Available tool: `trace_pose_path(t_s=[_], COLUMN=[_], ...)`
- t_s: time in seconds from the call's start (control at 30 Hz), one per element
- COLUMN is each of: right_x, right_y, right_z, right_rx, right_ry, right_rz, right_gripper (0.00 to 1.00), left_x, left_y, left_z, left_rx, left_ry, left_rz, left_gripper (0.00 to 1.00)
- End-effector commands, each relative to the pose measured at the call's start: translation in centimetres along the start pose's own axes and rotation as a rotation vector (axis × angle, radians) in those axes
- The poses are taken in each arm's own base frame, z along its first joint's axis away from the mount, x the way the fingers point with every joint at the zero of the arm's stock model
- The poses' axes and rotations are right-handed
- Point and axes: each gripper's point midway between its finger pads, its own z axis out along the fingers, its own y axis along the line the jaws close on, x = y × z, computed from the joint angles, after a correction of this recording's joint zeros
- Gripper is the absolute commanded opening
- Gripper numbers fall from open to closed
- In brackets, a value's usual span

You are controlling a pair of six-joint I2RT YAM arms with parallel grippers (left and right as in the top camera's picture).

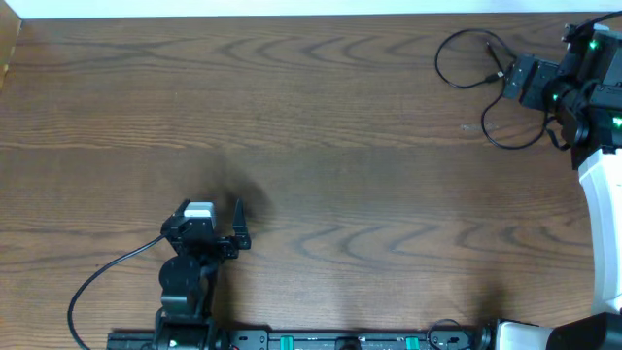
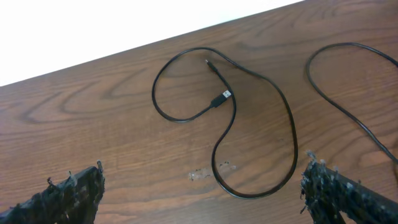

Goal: Untangle cables

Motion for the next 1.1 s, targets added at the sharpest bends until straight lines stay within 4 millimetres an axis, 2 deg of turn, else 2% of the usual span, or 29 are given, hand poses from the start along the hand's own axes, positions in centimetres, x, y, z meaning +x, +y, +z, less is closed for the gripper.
trace_pose_path(t_s=[0.0, 0.1, 0.2, 1.07], right_x=[-0.3, -0.3, -0.3, -0.3], right_y=[0.3, 0.3, 0.3, 0.3], right_z=[-0.3, -0.3, -0.3, -0.3], right_rx=[-0.009, -0.009, -0.009, -0.009], right_ry=[-0.01, -0.01, -0.01, -0.01], right_rz=[-0.01, -0.01, -0.01, -0.01], right_gripper=[0.99, 0.99, 0.99, 0.99], left_x=[0.7, 0.0, -1.9, -1.7], left_y=[0.8, 0.7, 0.6, 0.6], left_z=[-0.2, -0.4, -1.0, -0.9], left_rx=[-0.042, -0.039, -0.033, -0.033], left_ry=[0.016, -0.02, -0.106, -0.099], left_rz=[-0.022, -0.024, -0.028, -0.028], left_gripper=[0.98, 0.98, 0.98, 0.98])
